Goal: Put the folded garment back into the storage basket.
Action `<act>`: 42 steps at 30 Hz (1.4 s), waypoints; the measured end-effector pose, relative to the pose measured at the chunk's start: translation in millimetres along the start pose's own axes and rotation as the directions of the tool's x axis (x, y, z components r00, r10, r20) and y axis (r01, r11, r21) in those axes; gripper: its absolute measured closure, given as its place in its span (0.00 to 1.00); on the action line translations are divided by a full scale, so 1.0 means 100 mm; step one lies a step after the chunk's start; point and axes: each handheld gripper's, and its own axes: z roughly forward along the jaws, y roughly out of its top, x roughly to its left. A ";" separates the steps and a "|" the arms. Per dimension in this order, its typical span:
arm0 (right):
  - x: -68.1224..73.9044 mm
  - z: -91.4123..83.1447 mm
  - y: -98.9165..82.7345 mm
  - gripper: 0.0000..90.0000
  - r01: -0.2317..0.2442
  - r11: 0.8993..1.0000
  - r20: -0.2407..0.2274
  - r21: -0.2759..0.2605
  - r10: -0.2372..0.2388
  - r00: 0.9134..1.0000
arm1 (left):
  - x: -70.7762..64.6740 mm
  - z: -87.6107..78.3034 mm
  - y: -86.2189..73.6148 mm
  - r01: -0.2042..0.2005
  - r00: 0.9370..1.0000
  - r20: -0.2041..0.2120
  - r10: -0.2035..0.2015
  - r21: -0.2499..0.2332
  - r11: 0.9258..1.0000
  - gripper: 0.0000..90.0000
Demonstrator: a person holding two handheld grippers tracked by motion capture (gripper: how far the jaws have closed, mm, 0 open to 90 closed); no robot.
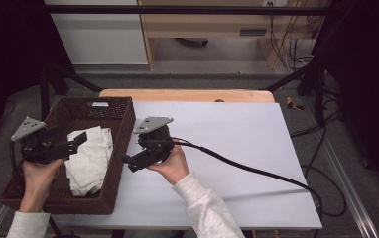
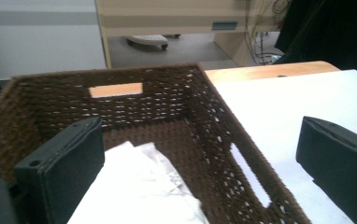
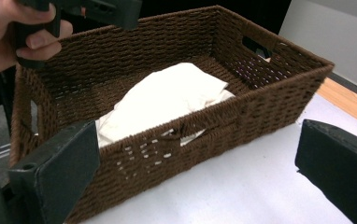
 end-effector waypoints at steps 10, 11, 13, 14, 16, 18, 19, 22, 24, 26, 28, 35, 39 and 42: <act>-0.16 -0.26 -0.19 0.01 -0.027 0.999 -0.008 -0.020 0.027 1.000 | -0.23 0.06 -0.07 -0.020 0.998 0.058 0.019 0.001 1.000 0.01; -0.17 -0.29 -0.21 0.01 -0.030 0.999 -0.008 -0.022 0.030 1.000 | -0.25 0.06 -0.08 -0.020 0.998 0.066 0.020 -0.004 1.000 0.01; -0.23 -0.37 -0.26 0.01 -0.042 0.999 -0.003 -0.032 0.042 0.999 | -0.31 0.07 -0.09 -0.032 0.997 0.073 0.032 -0.001 0.999 0.01; -0.25 -0.39 -0.28 0.01 -0.046 0.998 -0.002 -0.033 0.046 0.999 | -0.36 0.07 -0.10 -0.038 0.995 0.088 0.038 -0.001 0.999 0.01; -0.28 -0.45 -0.31 0.01 -0.050 0.998 0.003 -0.037 0.050 0.999 | -0.41 0.08 -0.12 -0.046 0.994 0.101 0.046 -0.002 0.999 0.01; -0.31 -0.50 -0.34 0.01 -0.051 0.998 0.010 -0.040 0.052 0.999 | -0.45 0.08 -0.12 -0.053 0.993 0.108 0.053 -0.003 0.999 0.01; -0.31 -0.50 -0.34 0.01 -0.051 0.998 0.010 -0.040 0.052 0.999 | -0.45 0.08 -0.12 -0.053 0.993 0.108 0.053 -0.003 0.999 0.01; -0.36 -0.62 -0.42 0.01 -0.053 0.997 0.014 -0.049 0.054 0.998 | -0.54 0.08 -0.13 -0.067 0.990 0.127 0.067 -0.006 0.998 0.01; -0.39 -0.67 -0.46 0.01 -0.055 0.997 0.013 -0.054 0.056 0.998 | -0.62 0.10 -0.14 -0.079 0.986 0.148 0.077 0.005 0.997 0.01; -0.42 -0.72 -0.51 0.01 -0.053 0.997 0.020 -0.049 0.054 0.998 | -0.67 0.11 -0.15 -0.092 0.983 0.160 0.089 0.006 0.996 0.01; -0.46 -0.79 -0.57 0.01 -0.060 0.997 0.025 -0.045 0.061 0.998 | -0.73 0.11 -0.15 -0.098 0.980 0.173 0.095 0.007 0.995 0.01; -0.58 -0.97 -0.71 0.00 -0.079 0.995 0.044 -0.065 0.082 0.996 | -0.92 0.13 -0.16 -0.134 0.970 0.205 0.130 0.005 0.991 0.01; -0.64 -1.11 -0.80 0.00 -0.073 0.994 0.064 -0.087 0.079 0.995 | -1.05 0.14 -0.17 -0.147 0.962 0.235 0.142 0.003 0.989 0.01; -0.68 -1.18 -0.86 0.00 -0.086 0.992 0.064 -0.094 0.092 0.994 | -1.19 0.17 -0.20 -0.172 0.952 0.258 0.165 0.005 0.985 0.01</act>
